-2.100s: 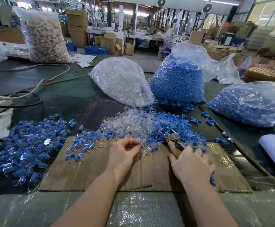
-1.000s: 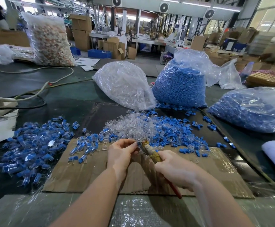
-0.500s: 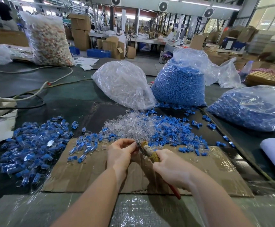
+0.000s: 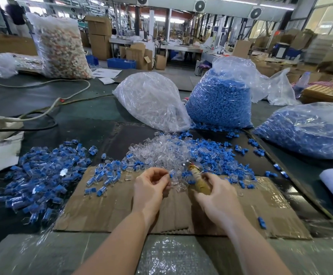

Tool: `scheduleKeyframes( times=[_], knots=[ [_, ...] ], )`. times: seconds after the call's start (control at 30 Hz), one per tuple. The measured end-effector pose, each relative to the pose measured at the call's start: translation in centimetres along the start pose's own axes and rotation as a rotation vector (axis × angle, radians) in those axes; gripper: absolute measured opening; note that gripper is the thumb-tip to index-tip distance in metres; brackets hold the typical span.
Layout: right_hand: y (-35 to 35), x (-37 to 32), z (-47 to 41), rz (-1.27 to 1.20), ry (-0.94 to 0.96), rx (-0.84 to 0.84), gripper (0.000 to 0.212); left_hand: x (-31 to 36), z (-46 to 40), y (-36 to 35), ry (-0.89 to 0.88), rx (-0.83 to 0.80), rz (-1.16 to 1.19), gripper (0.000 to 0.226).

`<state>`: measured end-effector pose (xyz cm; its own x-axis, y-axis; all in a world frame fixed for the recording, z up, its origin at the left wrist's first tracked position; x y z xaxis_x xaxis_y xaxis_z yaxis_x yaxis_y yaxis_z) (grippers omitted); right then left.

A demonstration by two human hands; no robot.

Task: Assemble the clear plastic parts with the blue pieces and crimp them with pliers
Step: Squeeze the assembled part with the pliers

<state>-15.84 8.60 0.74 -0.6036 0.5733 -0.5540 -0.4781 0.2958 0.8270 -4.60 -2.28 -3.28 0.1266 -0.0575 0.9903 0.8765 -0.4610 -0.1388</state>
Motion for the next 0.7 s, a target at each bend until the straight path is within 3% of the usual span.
scheduleKeyframes(
  times=[0.13,0.37,0.57,0.7],
  knots=[
    [0.3,1.9,-0.6,0.307,-0.106,0.159,0.064,0.1,0.4,-0.2,-0.057,0.011,-0.112,0.016],
    [-0.4,3.5,-0.8,0.501,-0.158,0.18,0.071,1.0,0.6,0.0,-0.205,0.139,-0.334,0.016],
    [-0.4,2.3,-0.7,0.486,-0.043,0.307,0.051,2.6,-1.5,5.2,-0.243,0.362,-0.862,0.01],
    [-1.2,1.2,-1.2,0.406,0.084,0.297,0.035,2.3,-1.9,7.2,-0.201,0.395,-1.081,0.012]
  ],
)
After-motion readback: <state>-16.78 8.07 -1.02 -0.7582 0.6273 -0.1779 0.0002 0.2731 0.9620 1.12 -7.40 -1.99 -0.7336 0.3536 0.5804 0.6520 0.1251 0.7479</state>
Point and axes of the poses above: each hand's wrist, its own z-axis away from the middle knuckle, its own y-axis out of the back of the hand, x = y × z, the point moved 1 cm from there along -z, towards the middle knuckle, and after that the axes turned 6 degrees about -x, right-handed, at the moved point
